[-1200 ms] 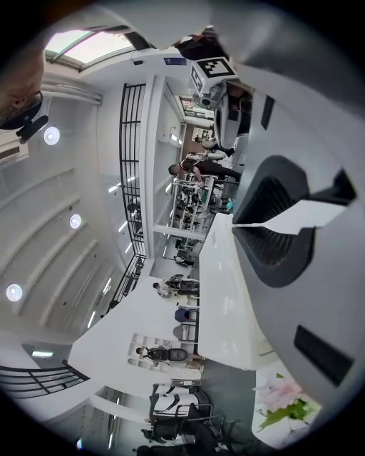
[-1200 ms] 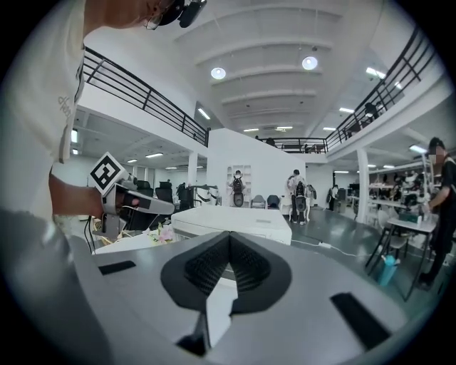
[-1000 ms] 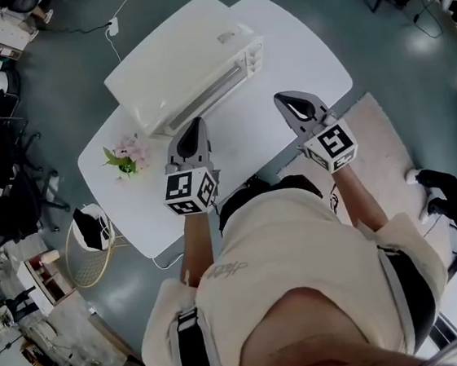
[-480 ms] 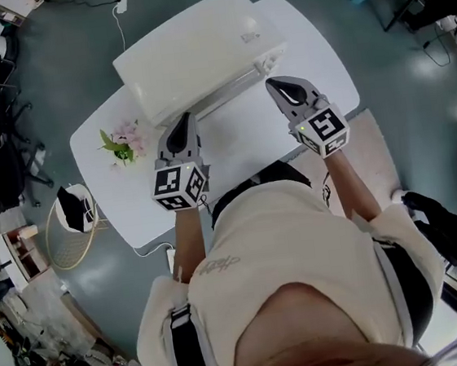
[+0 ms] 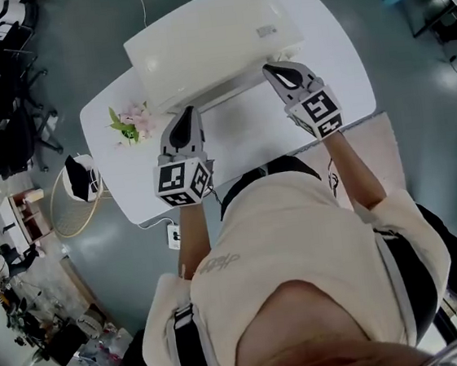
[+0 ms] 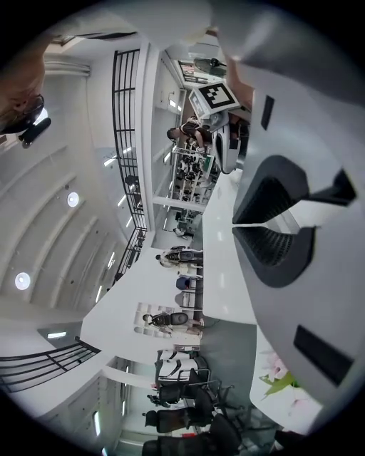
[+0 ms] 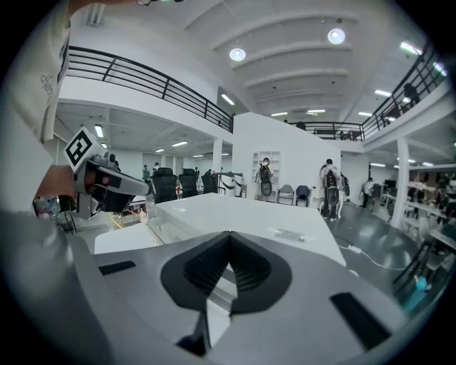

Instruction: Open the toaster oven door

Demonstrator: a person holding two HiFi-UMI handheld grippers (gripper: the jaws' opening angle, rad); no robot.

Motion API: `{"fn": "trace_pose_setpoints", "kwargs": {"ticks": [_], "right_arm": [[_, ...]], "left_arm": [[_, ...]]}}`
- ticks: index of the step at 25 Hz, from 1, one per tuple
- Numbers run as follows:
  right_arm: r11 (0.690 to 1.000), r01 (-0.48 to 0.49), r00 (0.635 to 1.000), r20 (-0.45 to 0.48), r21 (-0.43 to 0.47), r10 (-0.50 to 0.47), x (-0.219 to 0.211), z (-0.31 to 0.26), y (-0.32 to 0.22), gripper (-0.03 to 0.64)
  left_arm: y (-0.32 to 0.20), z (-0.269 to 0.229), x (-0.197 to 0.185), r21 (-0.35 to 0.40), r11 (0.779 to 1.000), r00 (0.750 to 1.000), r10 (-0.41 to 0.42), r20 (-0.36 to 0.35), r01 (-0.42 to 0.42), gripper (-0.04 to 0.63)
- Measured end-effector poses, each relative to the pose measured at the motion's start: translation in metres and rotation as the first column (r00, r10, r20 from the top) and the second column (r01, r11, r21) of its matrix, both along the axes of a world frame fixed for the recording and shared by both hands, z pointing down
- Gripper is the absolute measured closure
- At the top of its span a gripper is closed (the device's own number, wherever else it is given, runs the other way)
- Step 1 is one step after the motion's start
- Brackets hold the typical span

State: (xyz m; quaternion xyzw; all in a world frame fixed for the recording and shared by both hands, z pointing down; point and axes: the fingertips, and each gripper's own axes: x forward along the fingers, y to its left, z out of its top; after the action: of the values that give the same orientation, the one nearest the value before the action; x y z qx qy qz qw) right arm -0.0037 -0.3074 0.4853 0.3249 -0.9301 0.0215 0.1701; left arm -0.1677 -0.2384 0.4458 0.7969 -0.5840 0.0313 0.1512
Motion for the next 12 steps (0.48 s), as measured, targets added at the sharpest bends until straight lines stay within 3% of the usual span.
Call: {"fn": "trace_pose_setpoints", "kwargs": {"ticks": [12], "right_arm": [[0.993, 0.000, 0.999, -0.051, -0.118, -0.006, -0.003, 0.043, -0.016, 0.611]], "left_arm": [[0.013, 0.005, -0.012, -0.023, 0.998, 0.998, -0.061, 0.020, 0.061, 0.568]]}}
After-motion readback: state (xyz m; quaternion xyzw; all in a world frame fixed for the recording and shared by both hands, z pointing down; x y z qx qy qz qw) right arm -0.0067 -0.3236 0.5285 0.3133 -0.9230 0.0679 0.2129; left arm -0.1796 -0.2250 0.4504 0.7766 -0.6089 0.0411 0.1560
